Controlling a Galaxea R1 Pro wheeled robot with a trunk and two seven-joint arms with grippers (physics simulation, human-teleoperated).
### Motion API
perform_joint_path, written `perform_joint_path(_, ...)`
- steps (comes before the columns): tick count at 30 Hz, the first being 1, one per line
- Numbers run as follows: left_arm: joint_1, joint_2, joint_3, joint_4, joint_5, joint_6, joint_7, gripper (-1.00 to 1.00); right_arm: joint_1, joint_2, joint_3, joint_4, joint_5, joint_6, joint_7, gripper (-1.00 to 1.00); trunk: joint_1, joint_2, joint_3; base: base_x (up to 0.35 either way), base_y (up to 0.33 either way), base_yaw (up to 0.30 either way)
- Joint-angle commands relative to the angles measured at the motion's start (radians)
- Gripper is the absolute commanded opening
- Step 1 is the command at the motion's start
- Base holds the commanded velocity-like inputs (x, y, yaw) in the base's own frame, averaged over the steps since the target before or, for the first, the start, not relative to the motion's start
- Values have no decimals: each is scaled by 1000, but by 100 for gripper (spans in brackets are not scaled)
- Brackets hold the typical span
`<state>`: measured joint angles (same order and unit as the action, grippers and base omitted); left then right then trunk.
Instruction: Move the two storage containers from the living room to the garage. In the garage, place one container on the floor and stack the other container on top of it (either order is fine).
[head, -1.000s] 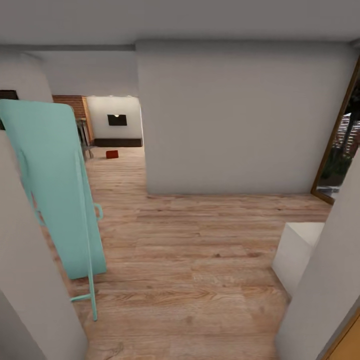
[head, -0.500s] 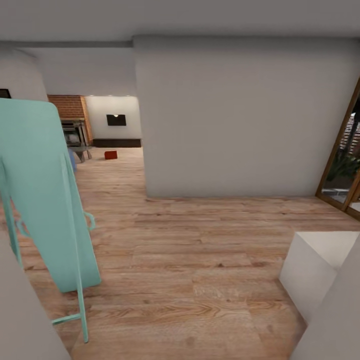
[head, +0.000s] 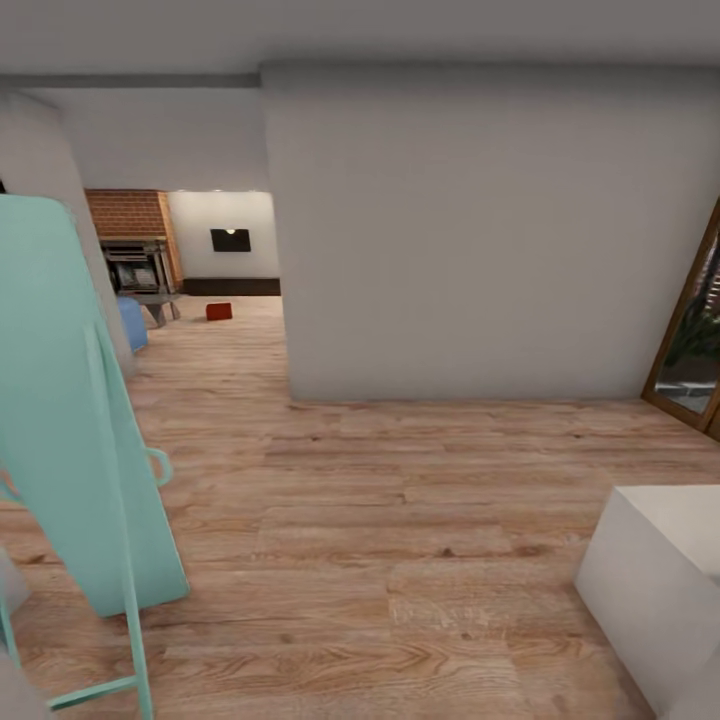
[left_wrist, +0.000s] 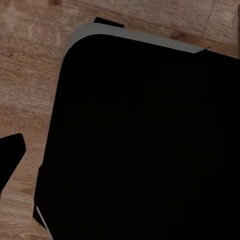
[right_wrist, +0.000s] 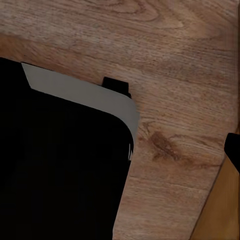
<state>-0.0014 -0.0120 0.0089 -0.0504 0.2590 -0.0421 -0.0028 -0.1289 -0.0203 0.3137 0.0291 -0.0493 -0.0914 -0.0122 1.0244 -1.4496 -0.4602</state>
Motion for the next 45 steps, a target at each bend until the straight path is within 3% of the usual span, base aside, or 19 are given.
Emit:
perform_joint_path(1,0,0,0,0,5,-2,0,100,-1,0,8,3,-5,-5,-1,100,1,0,-1,321,0,0)
perform_joint_path(11,0,0,0,0,5,-2,0,100,-1,2,7,2,-2,-5,-13,100,1,0,-1,321,0,0)
perform_joint_path(19,0,0,1,0,5,-3,-1,100,-1,28,6,-2,0,-6,-13,100,1,0,-1,321,0,0)
perform_joint_path(45,0,0,0,0,5,-2,-2,100,-1,29,8,-2,1,-7,-13,100,1,0,-1,321,0,0)
